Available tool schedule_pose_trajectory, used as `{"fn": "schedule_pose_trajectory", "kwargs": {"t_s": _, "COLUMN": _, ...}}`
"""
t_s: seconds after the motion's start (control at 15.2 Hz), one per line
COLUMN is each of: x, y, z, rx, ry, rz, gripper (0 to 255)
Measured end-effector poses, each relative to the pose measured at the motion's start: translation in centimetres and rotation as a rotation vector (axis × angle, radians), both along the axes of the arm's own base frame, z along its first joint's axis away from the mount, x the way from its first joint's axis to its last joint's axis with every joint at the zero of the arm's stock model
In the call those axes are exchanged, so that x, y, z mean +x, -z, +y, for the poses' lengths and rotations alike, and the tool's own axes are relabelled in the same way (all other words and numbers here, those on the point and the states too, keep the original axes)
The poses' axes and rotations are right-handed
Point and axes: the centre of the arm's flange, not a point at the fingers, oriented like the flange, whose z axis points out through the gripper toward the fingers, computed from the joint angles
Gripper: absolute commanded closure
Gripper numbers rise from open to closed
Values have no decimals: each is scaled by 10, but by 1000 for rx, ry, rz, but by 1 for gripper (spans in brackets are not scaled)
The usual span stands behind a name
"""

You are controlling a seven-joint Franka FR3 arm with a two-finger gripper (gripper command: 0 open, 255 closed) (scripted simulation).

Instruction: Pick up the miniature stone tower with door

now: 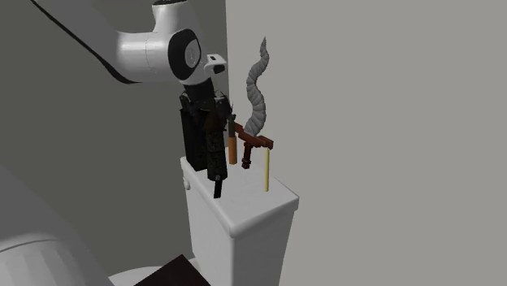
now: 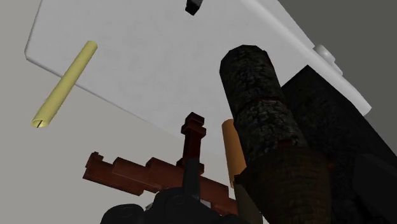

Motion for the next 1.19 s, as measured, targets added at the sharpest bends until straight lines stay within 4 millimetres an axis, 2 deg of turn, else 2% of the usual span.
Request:
{"fn": "schedule_pose_trajectory", "kwargs": {"t_s": 0.07, "x": 2, "y": 6, "z": 13, "rx": 3, "ry": -10, "rz": -14, "gripper": 0}}
{"fn": "schedule_pose_trajectory", "kwargs": {"t_s": 0.2, "x": 5, "y": 13, "z": 26, "rx": 7, "ry": -21, "rz": -30, "gripper": 0}}
{"fn": "schedule_pose_trajectory", "kwargs": {"t_s": 0.66, "x": 3, "y": 48, "z": 30, "rx": 9, "ry": -25, "rz": -36, "gripper": 0}}
{"fn": "schedule_pose_trajectory", "kwargs": {"t_s": 0.73, "x": 3, "y": 51, "z": 30, "rx": 10, "ry": -25, "rz": -36, "gripper": 255}}
{"fn": "schedule_pose_trajectory", "kwargs": {"t_s": 1.19, "x": 3, "y": 52, "z": 31, "rx": 10, "ry": -25, "rz": -37, "gripper": 255}}
